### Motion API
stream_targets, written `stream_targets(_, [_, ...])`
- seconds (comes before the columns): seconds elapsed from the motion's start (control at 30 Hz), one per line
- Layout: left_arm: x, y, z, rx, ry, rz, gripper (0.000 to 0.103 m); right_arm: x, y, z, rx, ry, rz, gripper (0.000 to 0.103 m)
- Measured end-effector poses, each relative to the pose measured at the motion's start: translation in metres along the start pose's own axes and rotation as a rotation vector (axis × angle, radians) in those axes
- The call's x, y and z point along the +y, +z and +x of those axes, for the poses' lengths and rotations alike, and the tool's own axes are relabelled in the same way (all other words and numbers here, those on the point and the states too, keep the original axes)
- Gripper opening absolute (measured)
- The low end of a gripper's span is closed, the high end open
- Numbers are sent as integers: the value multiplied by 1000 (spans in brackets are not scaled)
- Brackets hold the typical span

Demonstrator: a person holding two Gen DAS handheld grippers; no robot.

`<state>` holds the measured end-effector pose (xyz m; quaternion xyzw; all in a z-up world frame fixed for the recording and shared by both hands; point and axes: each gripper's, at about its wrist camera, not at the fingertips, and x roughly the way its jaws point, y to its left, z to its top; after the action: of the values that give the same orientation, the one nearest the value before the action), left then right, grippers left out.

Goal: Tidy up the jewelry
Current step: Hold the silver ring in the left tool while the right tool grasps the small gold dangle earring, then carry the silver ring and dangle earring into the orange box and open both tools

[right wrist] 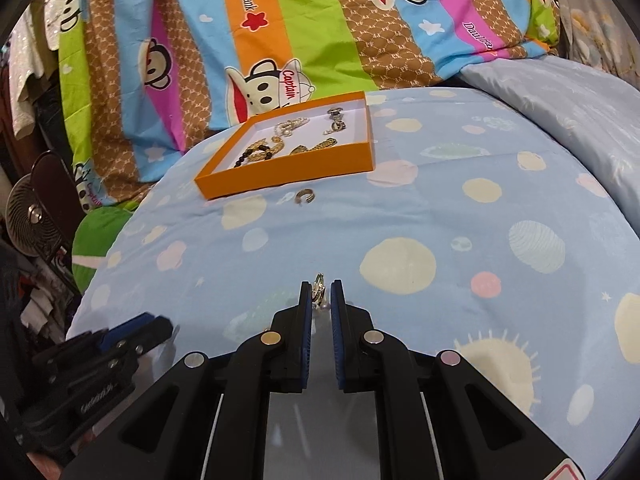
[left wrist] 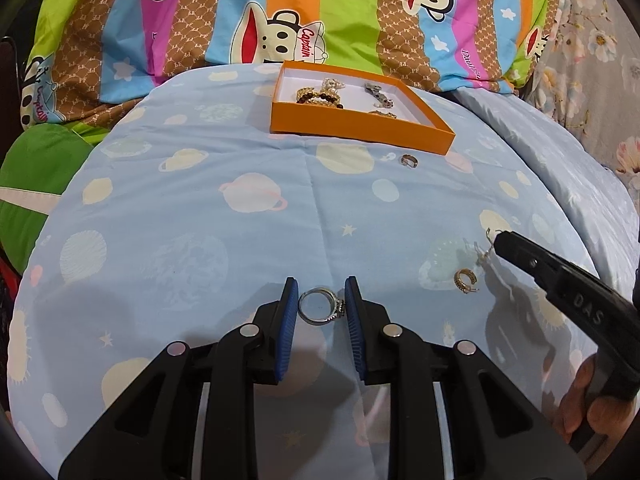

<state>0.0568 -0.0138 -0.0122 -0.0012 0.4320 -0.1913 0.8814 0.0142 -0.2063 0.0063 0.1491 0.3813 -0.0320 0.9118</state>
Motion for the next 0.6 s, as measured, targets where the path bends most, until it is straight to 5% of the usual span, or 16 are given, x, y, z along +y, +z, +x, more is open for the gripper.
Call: stream_targets(0.6, [13,28,-14,-51,23,-26,23,7,11,-9,-34,23,-30,5])
